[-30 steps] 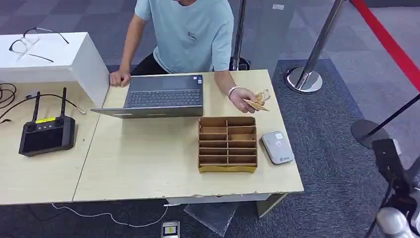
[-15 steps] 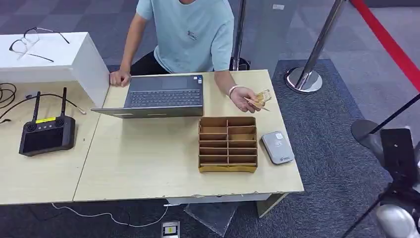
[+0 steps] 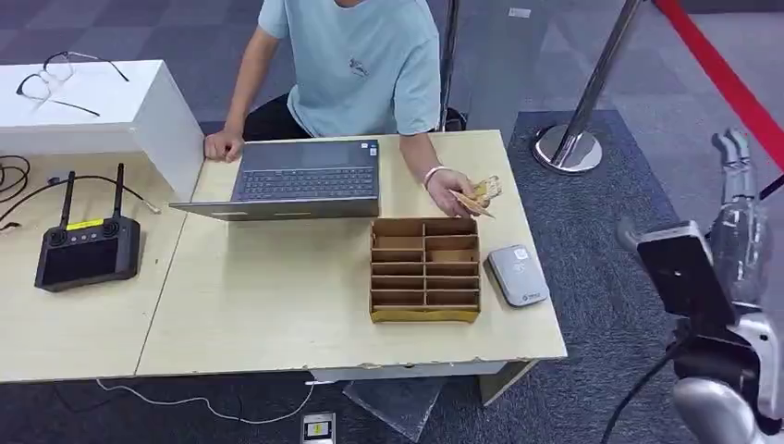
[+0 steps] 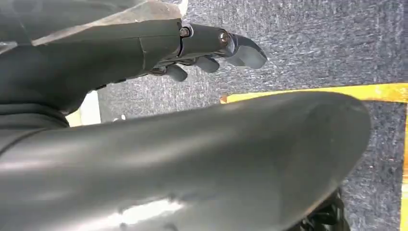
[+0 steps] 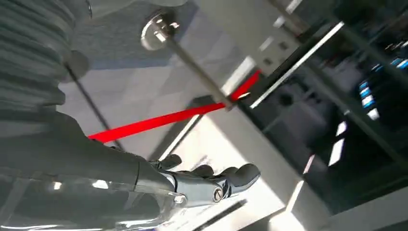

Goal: Pass the card to the sensor for recognition and then transmit it.

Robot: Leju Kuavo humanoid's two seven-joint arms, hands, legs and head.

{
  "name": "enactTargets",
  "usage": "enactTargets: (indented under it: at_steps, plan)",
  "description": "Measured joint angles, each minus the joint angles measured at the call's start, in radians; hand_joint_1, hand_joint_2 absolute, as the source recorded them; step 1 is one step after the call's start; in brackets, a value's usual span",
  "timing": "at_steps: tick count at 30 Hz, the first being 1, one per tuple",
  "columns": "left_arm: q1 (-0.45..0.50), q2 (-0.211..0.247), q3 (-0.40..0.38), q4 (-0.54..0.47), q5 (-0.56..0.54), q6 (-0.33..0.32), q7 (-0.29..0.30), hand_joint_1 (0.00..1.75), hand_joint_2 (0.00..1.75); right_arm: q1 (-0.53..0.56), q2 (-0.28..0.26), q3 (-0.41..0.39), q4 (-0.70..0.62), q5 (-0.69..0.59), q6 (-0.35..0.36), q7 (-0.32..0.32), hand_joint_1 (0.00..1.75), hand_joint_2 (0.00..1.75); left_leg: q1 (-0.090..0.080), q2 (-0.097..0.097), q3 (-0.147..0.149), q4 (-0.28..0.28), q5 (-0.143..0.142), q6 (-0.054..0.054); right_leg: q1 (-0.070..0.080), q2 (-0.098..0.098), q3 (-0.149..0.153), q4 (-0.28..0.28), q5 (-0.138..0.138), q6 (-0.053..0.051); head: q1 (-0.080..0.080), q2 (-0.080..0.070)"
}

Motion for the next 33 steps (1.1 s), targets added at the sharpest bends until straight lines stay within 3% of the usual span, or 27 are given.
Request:
enactTargets:
  at_steps: [18, 25, 33]
  plan:
    - [-0.001, -0.006, 0.0, 0.0, -0.029, -0.021, -0.012, 0.0, 0.0, -0.253, 0.014, 0.401, -0.018, 0.074, 0.311, 0.016, 0.0, 1.75, 0.0, 0.0, 0.0, 0.0, 0.0, 0.0, 0.0, 0.0, 0.0, 0.0, 0.0, 0.0, 0.0, 0.0]
    - [-0.001, -0.007, 0.0, 0.0, -0.038, -0.027, -0.016, 0.0, 0.0, -0.318, 0.03, 0.516, 0.039, 0.128, 0.37, 0.036, 0.0, 1.75, 0.0, 0.0, -0.001, 0.0, 0.0, 0.0, 0.0, 0.0, 0.0, 0.0, 0.0, 0.0, 0.0, 0.0]
    - [-0.001, -0.012, -0.001, 0.0, -0.041, -0.028, -0.021, 0.0, 0.0, -0.36, 0.047, 0.583, 0.114, 0.225, 0.365, 0.067, 0.0, 1.75, 0.0, 0.0, -0.001, 0.0, 0.0, 0.0, 0.0, 0.0, 0.0, 0.0, 0.0, 0.0, 0.0, 0.0]
